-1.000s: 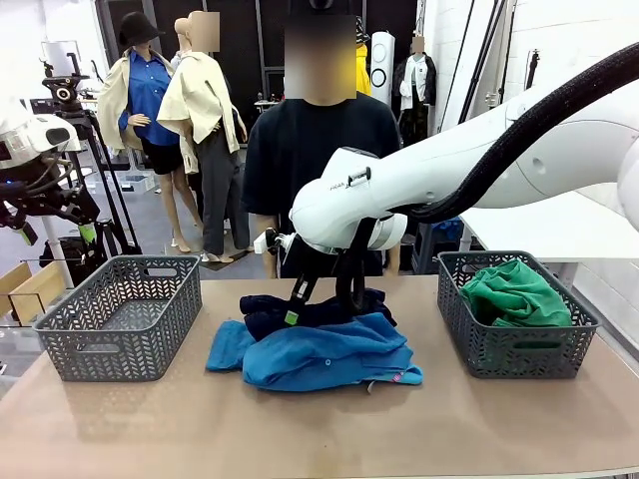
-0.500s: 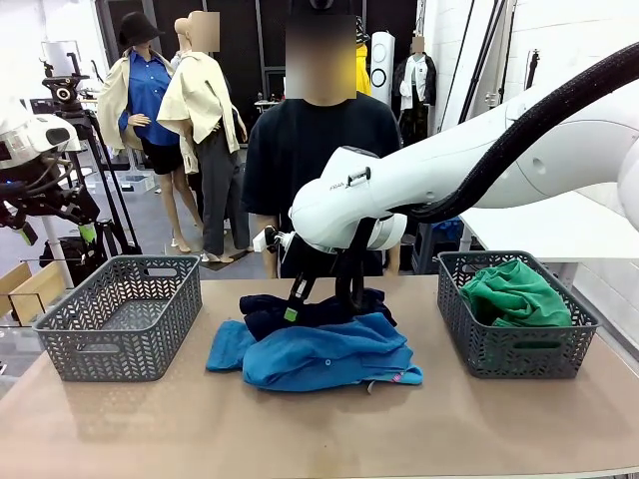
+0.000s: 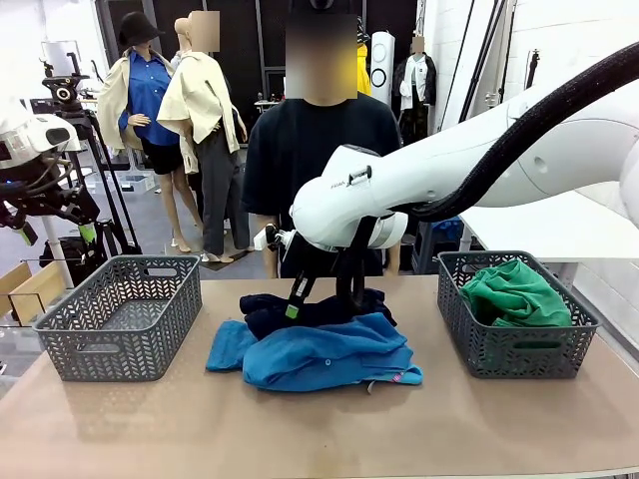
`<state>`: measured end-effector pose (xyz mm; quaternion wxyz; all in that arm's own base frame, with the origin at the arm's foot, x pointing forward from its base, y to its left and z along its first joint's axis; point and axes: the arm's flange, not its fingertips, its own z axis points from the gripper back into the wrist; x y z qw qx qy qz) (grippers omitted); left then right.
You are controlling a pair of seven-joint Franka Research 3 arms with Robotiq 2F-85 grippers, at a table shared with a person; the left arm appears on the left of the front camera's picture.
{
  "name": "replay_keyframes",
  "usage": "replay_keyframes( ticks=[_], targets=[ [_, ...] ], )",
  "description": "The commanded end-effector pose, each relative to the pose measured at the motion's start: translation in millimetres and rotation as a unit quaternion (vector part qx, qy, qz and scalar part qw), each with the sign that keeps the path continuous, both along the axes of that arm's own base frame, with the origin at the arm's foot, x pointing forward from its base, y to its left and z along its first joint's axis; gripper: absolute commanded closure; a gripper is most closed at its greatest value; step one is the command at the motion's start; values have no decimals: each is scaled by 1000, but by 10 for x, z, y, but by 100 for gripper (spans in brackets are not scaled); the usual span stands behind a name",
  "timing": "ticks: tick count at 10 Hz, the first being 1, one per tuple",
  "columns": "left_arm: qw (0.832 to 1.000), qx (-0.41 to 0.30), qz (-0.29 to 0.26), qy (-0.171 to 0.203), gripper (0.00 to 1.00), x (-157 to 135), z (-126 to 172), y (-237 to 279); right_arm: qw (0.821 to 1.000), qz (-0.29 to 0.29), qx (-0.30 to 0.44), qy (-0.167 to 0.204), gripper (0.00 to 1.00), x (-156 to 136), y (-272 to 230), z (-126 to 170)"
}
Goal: Sort the tops and bottoms.
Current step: Lift clothes from the center of the table with your right hand.
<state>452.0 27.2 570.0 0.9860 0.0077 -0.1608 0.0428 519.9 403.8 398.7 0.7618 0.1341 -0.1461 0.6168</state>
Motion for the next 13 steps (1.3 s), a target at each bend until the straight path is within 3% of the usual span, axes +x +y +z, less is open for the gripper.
replay_keyframes(
  ticks=[1,3,4,5,8,10,13],
  targets=[
    [1000,10,1,4,0,-11,17,21,999,-32,8,-34,100,23,-279,393],
    [1000,10,1,4,0,-11,17,21,994,-61,26,-83,100,-17,-631,1051],
    [1000,10,1,4,0,-11,17,21,994,-57,29,-89,100,-86,-769,1324],
    [1000,10,1,4,0,-11,17,21,988,-68,31,-134,100,-209,-928,1732],
    [1000,10,1,4,0,-11,17,21,968,-114,14,-222,100,-448,-1131,2788],
    [1000,10,1,4,0,-11,17,21,957,-150,27,-246,100,-557,-1256,3388],
    [1000,10,1,4,0,-11,17,21,942,-152,60,-293,100,-766,-1181,4088]
  ],
)
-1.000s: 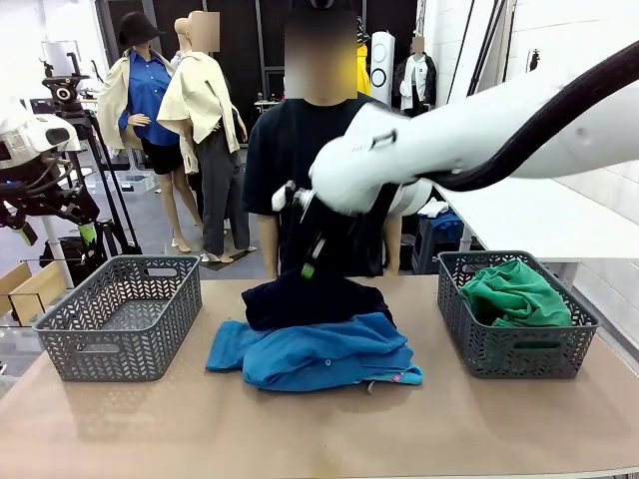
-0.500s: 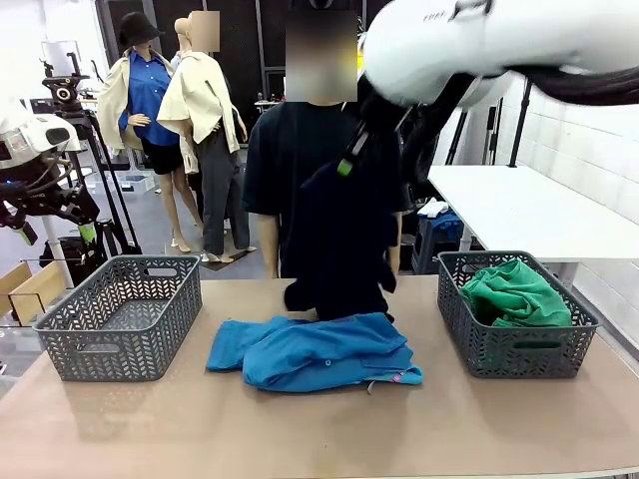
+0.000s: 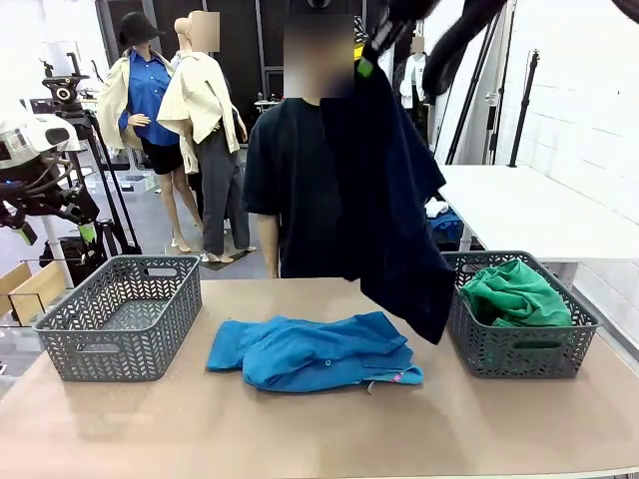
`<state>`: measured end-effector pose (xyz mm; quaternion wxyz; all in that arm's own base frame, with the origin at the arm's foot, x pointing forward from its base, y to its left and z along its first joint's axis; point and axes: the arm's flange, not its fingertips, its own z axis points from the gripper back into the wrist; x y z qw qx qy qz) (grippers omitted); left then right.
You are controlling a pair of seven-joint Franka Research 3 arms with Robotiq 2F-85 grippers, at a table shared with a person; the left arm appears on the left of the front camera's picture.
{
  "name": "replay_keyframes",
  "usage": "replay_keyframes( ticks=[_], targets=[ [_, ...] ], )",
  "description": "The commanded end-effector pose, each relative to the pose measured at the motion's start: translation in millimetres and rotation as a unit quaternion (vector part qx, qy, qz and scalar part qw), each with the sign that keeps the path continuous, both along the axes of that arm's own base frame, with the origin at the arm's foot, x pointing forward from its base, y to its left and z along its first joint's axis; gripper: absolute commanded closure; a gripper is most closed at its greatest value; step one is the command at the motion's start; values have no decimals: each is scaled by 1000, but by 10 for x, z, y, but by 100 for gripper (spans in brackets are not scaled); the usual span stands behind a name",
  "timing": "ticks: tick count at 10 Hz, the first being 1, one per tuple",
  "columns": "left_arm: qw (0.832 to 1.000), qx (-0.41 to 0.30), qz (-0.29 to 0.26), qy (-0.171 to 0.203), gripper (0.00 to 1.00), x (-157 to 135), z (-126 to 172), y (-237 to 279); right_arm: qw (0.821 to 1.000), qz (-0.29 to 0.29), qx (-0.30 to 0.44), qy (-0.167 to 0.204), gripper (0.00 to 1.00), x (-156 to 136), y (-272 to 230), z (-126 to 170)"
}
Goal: Sort the tops and bottoms.
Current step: Lift clothes from the center of the table with your right hand, then sort the clothes according to human instructions.
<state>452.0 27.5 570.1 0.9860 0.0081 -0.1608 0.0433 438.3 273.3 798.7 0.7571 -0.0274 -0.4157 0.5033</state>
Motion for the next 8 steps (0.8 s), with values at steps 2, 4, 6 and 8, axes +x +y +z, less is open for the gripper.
replay_keyframes(
  ticks=[2,4,6,8],
  targets=[
    [1000,9,1,4,0,-11,16,17,999,-30,0,-23,100,43,233,358],
    [1000,9,1,4,0,-11,16,17,1000,-9,5,-24,100,-63,104,285],
    [1000,9,1,4,0,-11,16,17,1000,-9,5,-24,100,-63,104,285],
    [1000,9,1,4,0,-11,16,17,1000,-9,5,-24,100,-63,104,285]
  ],
)
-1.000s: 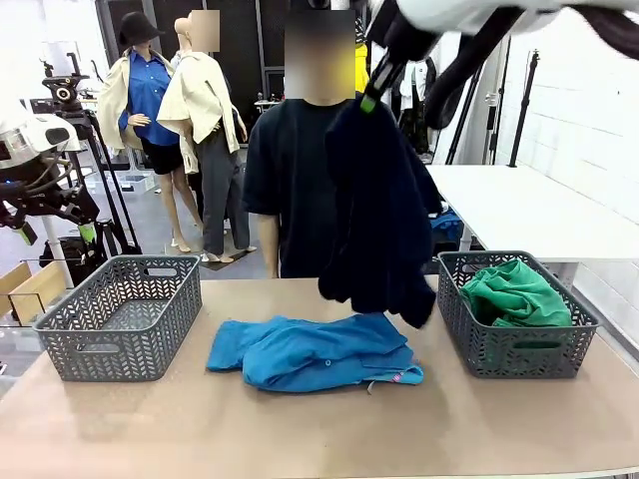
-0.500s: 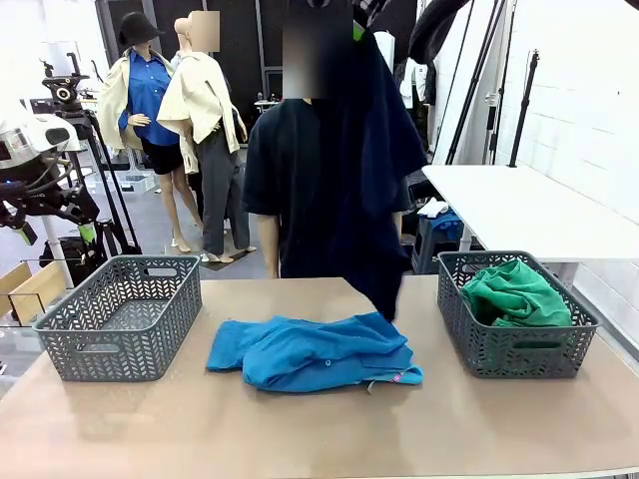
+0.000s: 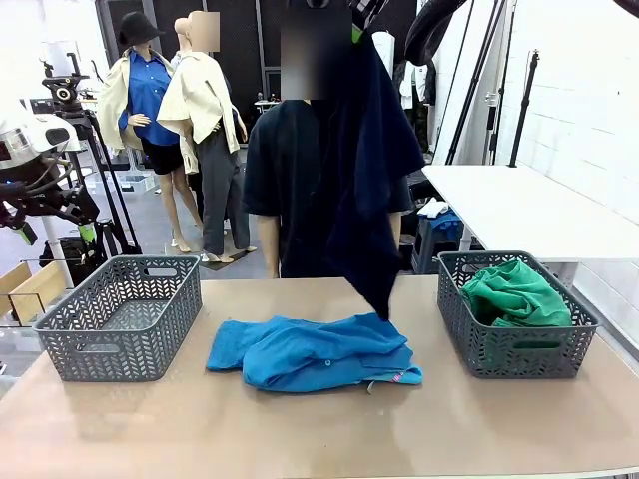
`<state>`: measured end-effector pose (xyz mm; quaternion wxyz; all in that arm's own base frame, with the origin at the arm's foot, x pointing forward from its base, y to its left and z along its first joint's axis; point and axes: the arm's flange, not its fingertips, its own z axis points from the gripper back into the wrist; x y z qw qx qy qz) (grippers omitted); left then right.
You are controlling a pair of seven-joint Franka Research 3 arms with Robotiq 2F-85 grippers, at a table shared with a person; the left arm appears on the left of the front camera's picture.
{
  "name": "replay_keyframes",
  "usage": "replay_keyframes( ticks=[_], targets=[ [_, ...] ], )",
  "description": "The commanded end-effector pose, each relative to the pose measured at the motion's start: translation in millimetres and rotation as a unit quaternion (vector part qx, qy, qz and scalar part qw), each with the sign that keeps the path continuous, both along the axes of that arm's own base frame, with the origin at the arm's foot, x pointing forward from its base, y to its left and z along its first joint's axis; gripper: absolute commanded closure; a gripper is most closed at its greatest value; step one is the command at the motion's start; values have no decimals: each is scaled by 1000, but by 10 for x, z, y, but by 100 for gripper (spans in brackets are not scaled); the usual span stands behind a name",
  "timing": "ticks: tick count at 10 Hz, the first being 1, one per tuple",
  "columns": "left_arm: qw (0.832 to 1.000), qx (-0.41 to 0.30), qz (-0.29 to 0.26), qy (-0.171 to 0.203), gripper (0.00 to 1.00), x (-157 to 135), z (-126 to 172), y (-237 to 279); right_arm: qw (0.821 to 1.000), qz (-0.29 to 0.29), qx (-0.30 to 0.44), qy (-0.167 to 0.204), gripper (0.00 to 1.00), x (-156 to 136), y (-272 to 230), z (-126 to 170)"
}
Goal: Sort the tops and bottoms.
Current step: Sort the clothes according to human instructions.
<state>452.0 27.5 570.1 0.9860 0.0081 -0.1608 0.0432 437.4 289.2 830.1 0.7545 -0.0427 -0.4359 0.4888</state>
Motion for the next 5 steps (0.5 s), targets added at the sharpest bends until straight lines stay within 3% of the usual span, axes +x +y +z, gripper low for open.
replay_keyframes(
  ticks=[1,5],
  targets=[
    [1000,9,1,4,0,-11,16,18,1000,6,0,1,100,-53,-55,-30],
    [1000,9,1,4,0,-11,16,18,1000,6,0,1,100,-53,-55,-30]
  ],
)
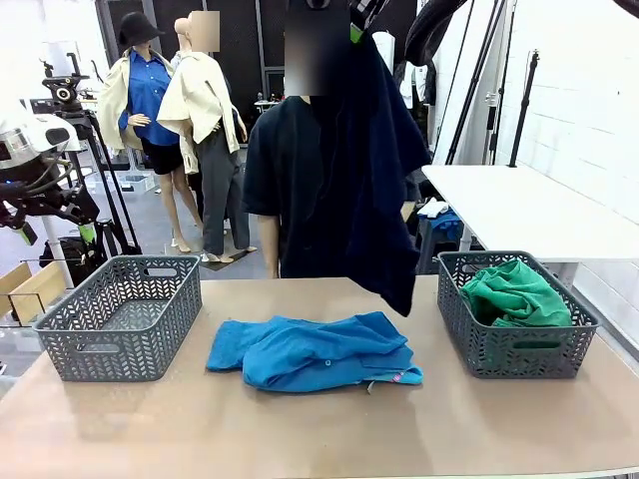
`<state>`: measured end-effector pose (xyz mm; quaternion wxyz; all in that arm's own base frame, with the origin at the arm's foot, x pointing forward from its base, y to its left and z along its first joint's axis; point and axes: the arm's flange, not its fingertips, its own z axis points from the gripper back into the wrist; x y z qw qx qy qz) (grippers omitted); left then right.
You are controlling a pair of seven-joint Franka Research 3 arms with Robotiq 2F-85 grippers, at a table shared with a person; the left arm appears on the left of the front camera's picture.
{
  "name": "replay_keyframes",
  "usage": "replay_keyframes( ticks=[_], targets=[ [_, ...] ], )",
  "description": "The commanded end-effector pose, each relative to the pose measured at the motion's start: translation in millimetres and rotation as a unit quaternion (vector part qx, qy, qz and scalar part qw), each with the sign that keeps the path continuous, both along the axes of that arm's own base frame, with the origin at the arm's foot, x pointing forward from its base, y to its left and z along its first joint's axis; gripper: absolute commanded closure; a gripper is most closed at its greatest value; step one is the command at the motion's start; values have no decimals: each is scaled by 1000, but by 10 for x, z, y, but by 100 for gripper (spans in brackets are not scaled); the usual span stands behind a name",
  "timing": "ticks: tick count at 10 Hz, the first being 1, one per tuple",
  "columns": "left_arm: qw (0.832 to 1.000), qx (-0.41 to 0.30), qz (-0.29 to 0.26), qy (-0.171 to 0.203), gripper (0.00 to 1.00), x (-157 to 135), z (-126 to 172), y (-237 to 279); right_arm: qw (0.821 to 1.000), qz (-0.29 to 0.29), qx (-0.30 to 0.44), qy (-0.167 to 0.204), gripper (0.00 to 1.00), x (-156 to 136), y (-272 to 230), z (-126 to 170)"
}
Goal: Sort the tops and bottoms.
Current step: Sort the clothes according to human instructions.
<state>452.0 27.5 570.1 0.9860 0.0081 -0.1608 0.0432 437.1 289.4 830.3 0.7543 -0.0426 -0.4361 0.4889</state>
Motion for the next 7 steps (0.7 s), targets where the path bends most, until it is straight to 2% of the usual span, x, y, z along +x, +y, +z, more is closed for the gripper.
replay_keyframes(
  ticks=[1,7],
  targets=[
    [1000,9,1,4,0,-11,16,18,1000,6,0,1,100,-50,-57,-32],
    [1000,9,1,4,0,-11,16,18,1000,6,0,1,100,-50,-57,-32]
  ],
)
